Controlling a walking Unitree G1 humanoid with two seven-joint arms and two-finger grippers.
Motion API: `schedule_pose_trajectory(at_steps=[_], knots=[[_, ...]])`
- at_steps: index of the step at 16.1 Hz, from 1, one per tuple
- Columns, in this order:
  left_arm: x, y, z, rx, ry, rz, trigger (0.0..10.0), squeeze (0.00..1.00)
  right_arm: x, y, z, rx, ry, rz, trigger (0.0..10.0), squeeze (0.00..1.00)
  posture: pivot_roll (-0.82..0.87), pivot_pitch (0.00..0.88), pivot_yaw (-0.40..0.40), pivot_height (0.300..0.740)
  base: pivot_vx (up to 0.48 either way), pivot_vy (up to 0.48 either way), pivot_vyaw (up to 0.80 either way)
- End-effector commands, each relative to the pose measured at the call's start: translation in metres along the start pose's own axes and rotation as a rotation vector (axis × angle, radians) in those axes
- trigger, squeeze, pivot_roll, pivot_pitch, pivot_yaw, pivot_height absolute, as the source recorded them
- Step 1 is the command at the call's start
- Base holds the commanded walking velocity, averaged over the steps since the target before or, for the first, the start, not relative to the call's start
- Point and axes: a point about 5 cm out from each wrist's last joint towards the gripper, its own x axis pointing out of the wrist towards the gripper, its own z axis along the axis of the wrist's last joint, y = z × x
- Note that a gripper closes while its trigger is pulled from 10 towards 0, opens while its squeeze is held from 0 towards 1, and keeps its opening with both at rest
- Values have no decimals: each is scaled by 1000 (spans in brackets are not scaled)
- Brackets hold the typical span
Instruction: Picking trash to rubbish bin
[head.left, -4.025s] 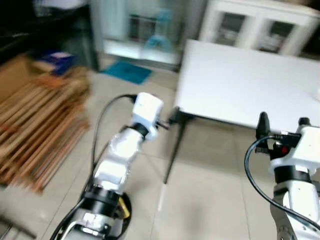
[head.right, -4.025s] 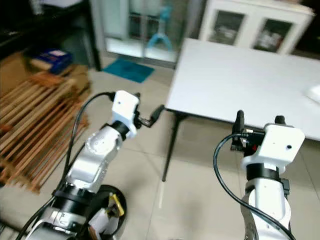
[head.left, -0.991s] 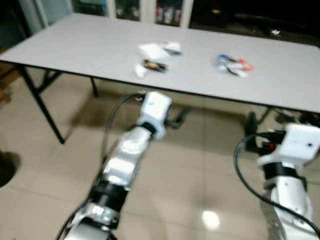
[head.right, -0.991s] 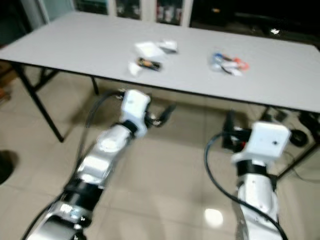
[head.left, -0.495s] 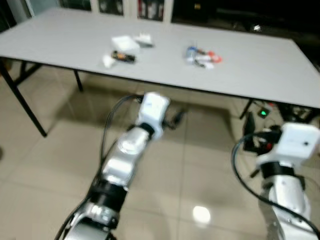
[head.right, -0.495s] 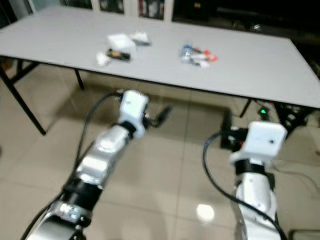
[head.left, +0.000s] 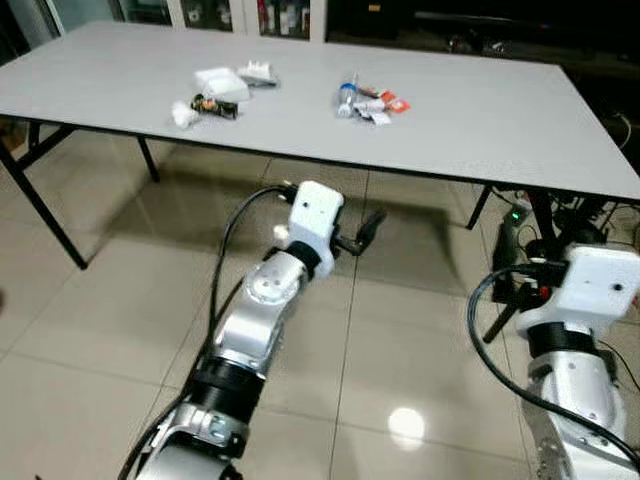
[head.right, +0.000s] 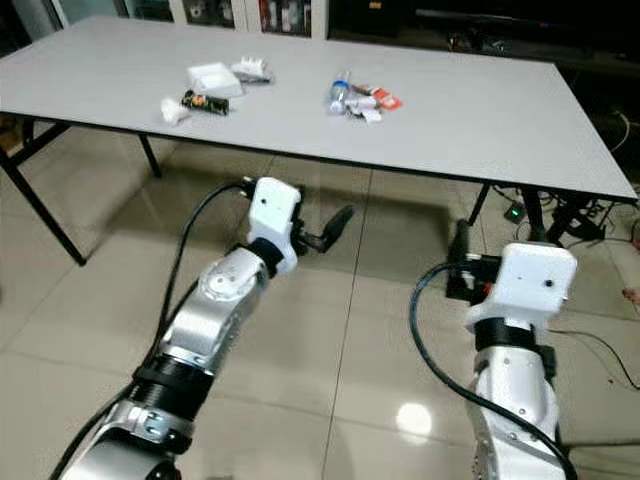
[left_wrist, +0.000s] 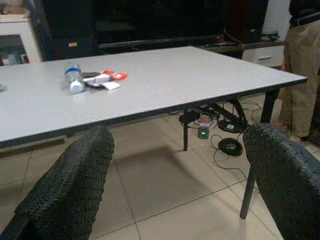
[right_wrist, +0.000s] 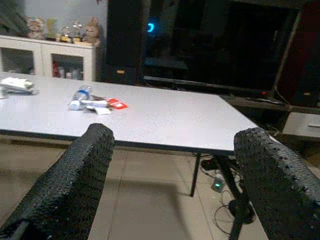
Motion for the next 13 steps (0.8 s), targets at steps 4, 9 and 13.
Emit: schedule_pose_trajectory(at_steps=[4, 9, 13], knots=[[2, 2, 5, 3, -12, 0, 10000, 0, 1, 0, 6, 1, -32, -4, 10000, 0, 85, 49, -27, 740, 480, 0, 0], [-16, 20, -11, 44, 56, 26, 10000, 0, -4, -7, 2, -15, -15, -23, 10000, 0, 87, 47, -28, 740, 469, 0, 0], [-23, 27, -15, 48, 71, 62, 10000, 0, -6, -11, 0, -22, -8, -30, 10000, 0, 92, 46, -26, 740, 469, 0, 0]])
